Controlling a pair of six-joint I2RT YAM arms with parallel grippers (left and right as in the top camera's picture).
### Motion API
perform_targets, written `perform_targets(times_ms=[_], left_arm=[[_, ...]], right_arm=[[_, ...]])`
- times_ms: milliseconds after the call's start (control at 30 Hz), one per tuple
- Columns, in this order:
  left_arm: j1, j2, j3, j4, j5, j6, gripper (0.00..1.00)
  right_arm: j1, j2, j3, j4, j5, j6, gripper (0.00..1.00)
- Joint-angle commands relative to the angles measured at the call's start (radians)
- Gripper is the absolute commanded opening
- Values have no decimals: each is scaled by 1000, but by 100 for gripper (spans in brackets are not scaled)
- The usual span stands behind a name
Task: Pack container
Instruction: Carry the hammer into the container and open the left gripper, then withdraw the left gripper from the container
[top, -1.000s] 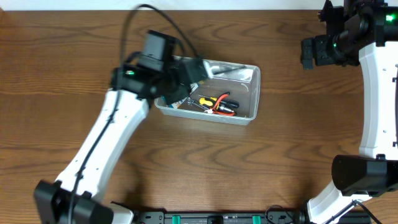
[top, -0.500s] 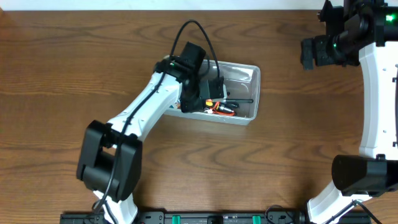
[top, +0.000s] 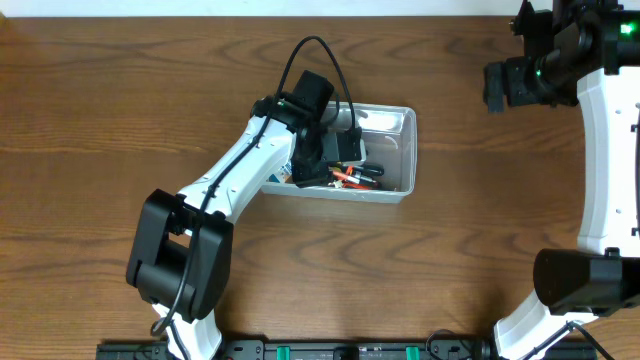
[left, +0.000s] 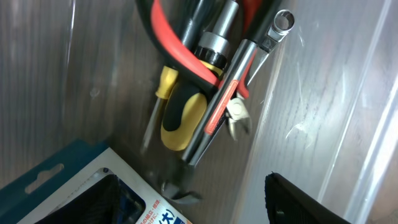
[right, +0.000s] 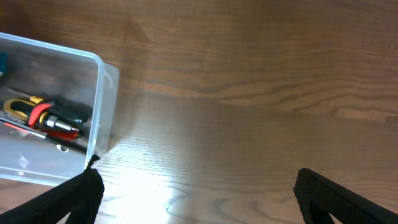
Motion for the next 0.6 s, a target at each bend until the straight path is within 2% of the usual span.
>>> perform_targets(times_ms=[0,100,200,233,267,300,333,400,567], left_arm=[[3,-13,6,17,-17,-76,64],[13,-57,10,53,-48,-167,64],[34,-129,12,86,-60,-220,64],[43,-161,12,96,-73,-242,64],[52,-190,12,104,-96,-269,64],[65,-225,12,107,-124,-300,64],[78,-254,12,106,-149,-329,64],[115,-317,12,101,-216,-429,65],[258,-469,12,-4,-279,-741,73]], right_arm=[[0,0,-1,-11,-63,-61,99],[0,0,-1,-13,-169,-101,98],[5,0,-1,-11,-188,-101,89],[9,0,-1,-11,-188,-101,80],[15,0,-1,-10,-188,-101,61],[23,0,-1,-10,-190,-101,36],[35,0,-1,-10,-202,-101,16],[60,0,-1,-11,-234,-101,1],[173,6,-1,-12,-251,-145,1]])
